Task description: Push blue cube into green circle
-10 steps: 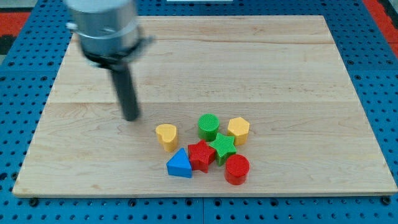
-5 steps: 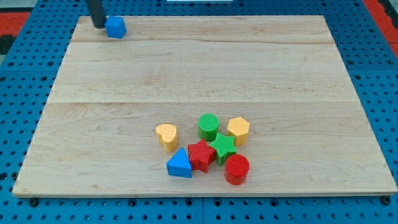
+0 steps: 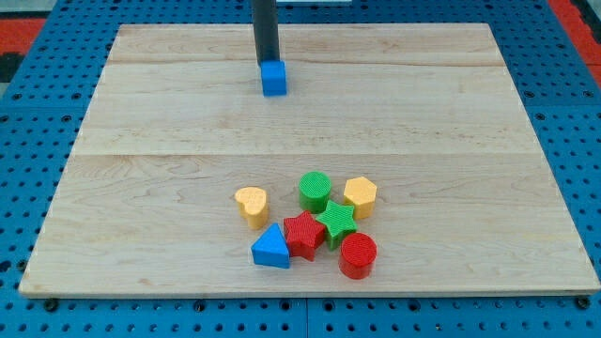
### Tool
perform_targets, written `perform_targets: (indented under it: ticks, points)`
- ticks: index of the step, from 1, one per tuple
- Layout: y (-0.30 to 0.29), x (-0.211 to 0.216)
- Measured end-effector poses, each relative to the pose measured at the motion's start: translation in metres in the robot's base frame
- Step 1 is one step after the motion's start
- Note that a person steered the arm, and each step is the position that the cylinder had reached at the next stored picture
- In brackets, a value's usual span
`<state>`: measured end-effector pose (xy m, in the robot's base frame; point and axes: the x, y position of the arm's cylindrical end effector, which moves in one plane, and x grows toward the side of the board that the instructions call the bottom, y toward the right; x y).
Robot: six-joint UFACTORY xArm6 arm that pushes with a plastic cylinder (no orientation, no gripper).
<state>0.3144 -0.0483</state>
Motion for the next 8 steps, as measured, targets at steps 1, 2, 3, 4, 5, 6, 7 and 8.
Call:
perform_targets:
  ticks: [1, 2, 3, 4, 5, 6, 7, 8]
  points:
    - [-0.009, 0.093]
    - [-0.033, 0.083]
    - [-0.023, 0.061]
    - [0.013, 0.061]
    - [0.01, 0.063]
    - [0.035, 0.055]
    - [0.048, 0.058]
    - [0.055, 0.083]
